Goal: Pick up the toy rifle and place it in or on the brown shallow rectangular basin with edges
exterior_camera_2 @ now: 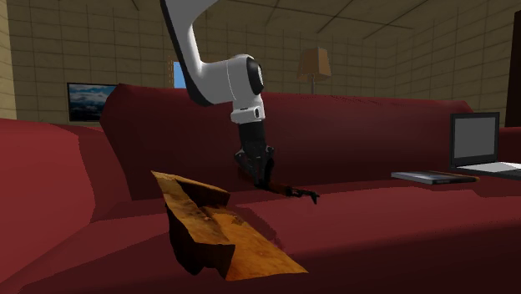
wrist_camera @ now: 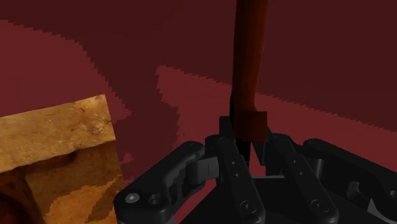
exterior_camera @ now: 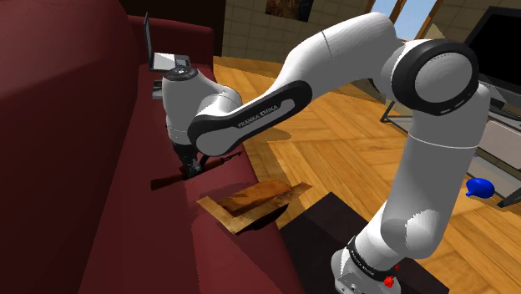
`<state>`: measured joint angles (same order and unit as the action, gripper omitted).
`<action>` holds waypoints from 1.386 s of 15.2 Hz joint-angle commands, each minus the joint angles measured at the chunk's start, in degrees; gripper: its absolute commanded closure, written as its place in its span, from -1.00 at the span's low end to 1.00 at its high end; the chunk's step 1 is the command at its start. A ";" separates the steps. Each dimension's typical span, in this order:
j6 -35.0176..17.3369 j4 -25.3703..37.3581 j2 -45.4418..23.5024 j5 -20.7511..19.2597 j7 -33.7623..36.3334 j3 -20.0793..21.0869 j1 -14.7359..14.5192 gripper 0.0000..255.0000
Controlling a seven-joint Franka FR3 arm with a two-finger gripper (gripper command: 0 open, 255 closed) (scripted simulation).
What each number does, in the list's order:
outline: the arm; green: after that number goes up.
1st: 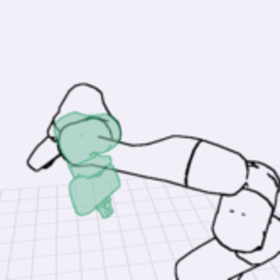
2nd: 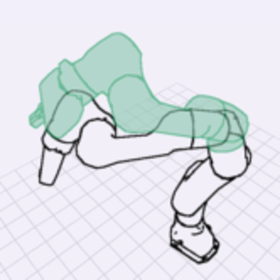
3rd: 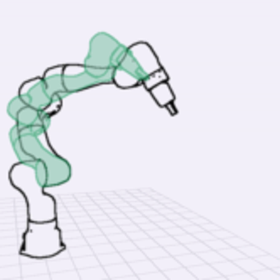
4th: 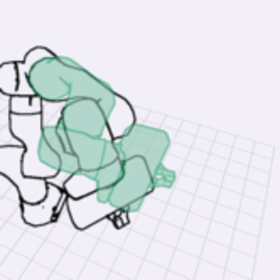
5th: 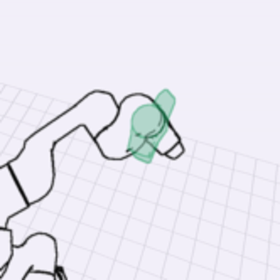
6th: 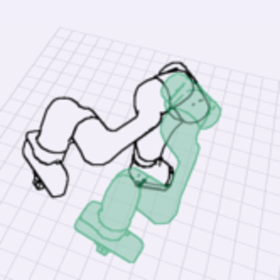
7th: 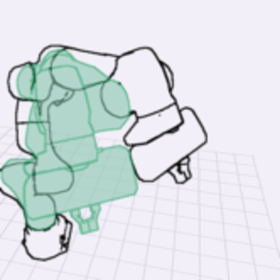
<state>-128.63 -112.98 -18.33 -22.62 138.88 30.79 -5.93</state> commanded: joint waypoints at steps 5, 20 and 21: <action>3.63 1.55 2.72 2.49 -2.13 0.94 0.75 1.00; 13.20 7.46 7.65 7.01 -6.13 2.25 1.63 1.00; 13.88 7.96 7.88 7.23 -6.35 2.30 1.65 1.00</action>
<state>-115.52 -105.73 -10.52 -15.53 132.69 33.03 -4.24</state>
